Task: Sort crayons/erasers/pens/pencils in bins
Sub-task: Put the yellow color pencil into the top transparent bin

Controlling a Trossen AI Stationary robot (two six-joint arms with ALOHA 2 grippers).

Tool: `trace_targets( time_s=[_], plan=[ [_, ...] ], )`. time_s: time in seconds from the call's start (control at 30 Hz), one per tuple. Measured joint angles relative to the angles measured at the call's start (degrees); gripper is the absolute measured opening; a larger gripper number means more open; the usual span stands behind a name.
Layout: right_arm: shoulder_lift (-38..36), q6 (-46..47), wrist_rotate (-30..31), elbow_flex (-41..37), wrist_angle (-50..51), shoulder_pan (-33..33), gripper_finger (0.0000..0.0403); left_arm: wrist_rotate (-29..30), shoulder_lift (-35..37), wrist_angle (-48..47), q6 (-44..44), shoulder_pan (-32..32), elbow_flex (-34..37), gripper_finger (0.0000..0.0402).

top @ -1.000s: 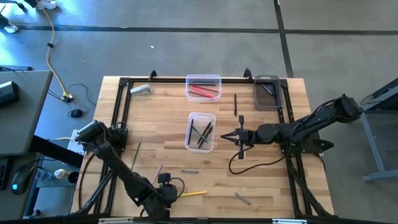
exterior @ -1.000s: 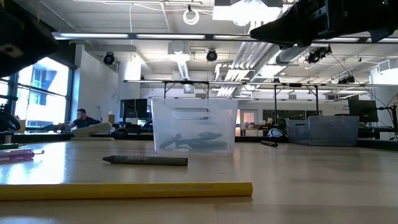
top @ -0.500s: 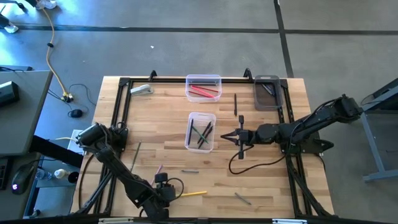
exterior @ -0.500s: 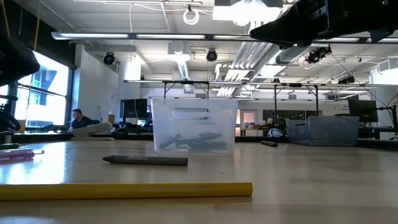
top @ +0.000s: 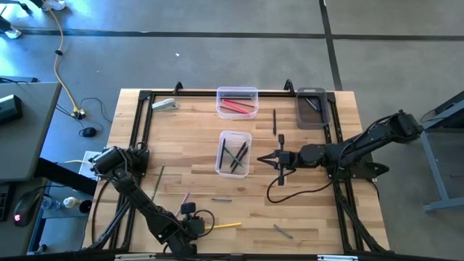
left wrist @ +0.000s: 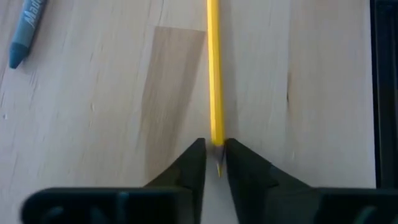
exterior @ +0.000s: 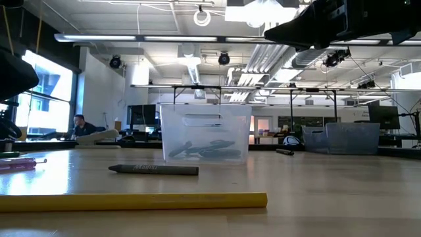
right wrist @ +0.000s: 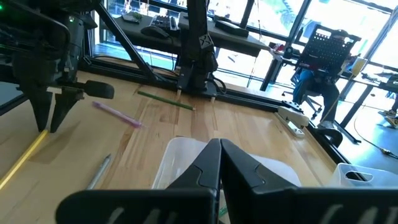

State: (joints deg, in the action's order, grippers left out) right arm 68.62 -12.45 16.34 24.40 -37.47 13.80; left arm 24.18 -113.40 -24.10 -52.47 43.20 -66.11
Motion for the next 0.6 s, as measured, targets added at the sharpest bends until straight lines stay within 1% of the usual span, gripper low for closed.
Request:
trace_targets(
  time_s=[0.1, 0.17, 0.3, 0.43, 0.53, 0.6],
  plan=[
    [0.0, 0.0, 0.0, 0.0, 0.0, 0.0, 0.0, 0.0, -0.2, 0.2, 0.5, 0.0, 0.0, 0.0021],
    [0.0, 0.0, 0.0, 0.0, 0.0, 0.0, 0.0, 0.1, -0.2, 0.3, 0.6, 0.0, 0.0, 0.0007],
    [0.0, 1.2, 0.0, 0.0, 1.2, 0.1, 0.0, 1.7, -0.4, 0.3, 0.3, 0.1, 0.0, 0.0004],
    [0.0, 5.8, 0.0, 0.0, 4.4, 1.5, 0.0006, 3.3, -0.4, 1.1, 0.1, 0.0, 0.2, 0.0002],
    [0.0, 11.0, 0.0, 0.0, 6.9, 4.2, 0.0022, 4.1, -0.4, 1.6, 0.1, 0.0, 0.2, 0.0001],
    [0.9, 15.3, 0.0, 0.0, 7.9, 6.7, 0.0039, 4.4, -0.5, 1.6, -0.1, 0.0, 0.2, 0.0001]
  ],
)
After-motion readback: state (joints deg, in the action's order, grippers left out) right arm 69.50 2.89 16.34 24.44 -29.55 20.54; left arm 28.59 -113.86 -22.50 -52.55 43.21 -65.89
